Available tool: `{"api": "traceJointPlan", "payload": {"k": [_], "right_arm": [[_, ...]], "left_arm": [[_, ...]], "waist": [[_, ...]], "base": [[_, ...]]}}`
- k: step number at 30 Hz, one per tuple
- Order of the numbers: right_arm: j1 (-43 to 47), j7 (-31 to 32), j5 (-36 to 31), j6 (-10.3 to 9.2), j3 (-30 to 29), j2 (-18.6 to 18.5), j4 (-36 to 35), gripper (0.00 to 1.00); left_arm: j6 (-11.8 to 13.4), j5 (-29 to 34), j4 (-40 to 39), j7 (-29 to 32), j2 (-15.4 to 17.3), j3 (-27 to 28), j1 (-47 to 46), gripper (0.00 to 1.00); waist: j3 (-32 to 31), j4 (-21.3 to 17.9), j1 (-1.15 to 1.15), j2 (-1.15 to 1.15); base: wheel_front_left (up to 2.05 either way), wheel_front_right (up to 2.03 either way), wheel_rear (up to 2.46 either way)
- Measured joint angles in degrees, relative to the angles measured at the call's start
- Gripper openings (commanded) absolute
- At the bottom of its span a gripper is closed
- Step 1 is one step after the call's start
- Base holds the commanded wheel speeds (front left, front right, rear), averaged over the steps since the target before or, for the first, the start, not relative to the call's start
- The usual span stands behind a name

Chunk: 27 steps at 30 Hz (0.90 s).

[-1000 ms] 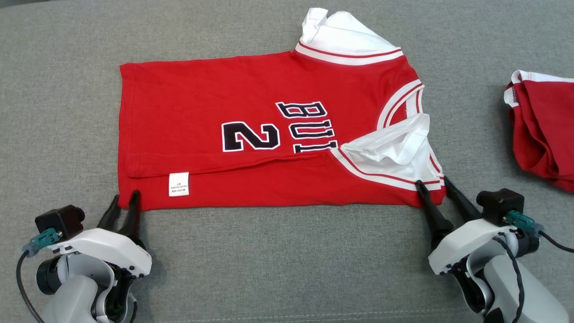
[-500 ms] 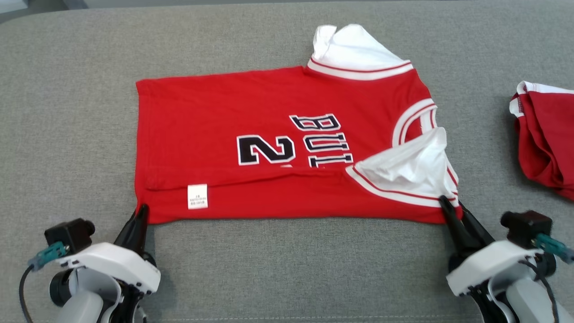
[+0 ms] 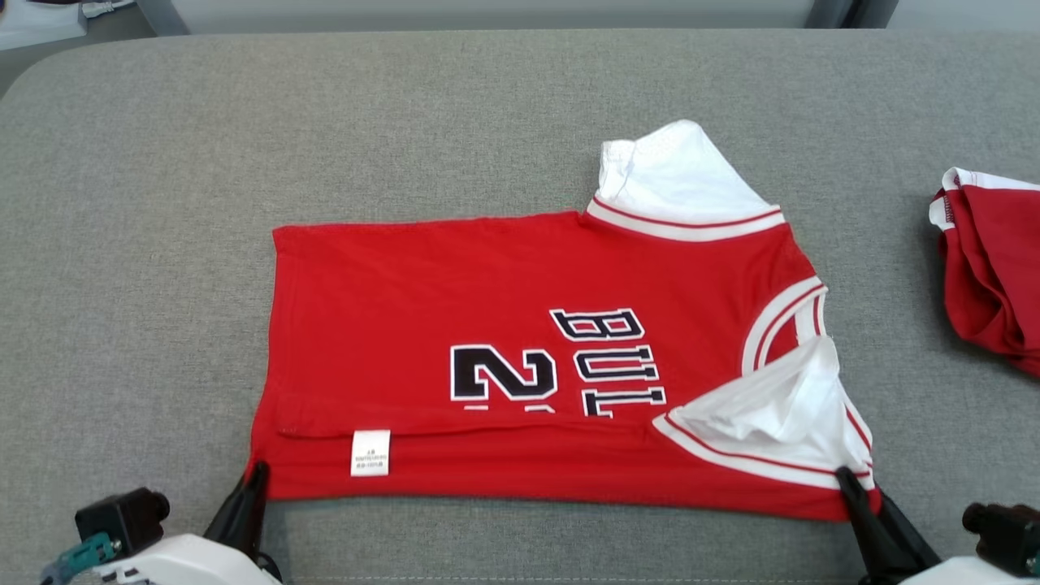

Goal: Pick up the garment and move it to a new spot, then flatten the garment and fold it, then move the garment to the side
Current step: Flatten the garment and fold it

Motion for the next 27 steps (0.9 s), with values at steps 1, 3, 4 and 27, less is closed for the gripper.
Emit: {"api": "traceJointPlan", "payload": {"k": [1,3,4,27], "right_arm": [[1.0,0.6,-0.3,0.0,-0.6,0.7,-0.5,0.0],[2.4,1.4,-0.4,-0.01,-1.7,2.2,-1.6,0.0],[2.8,1.8,-0.5,-0.01,-1.9,2.5,-1.9,0.0],[-7.8,-0.3,-6.5,-0.19,-9.1,0.8,-4.1,1.0]], "left_arm": [[0.5,-0.4,-0.7,0.1,0.0,0.1,0.9,0.0],[1.0,-1.1,-1.6,0.5,-0.1,0.1,2.1,0.0],[1.2,-1.3,-1.7,0.6,-0.2,0.1,2.3,0.0],[2.9,3.8,-6.4,-2.8,3.4,1.5,-4.4,1.0]], "waist": [[0.0,0.0,0.0,0.0],[-0.1,-0.1,0.0,0.0],[-0.1,0.0,0.0,0.0],[-0.6,-0.8,0.0,0.0]], "base": [[0.0,0.0,0.0],[0.0,0.0,0.0],[0.0,0.0,0.0],[0.0,0.0,0.0]]}}
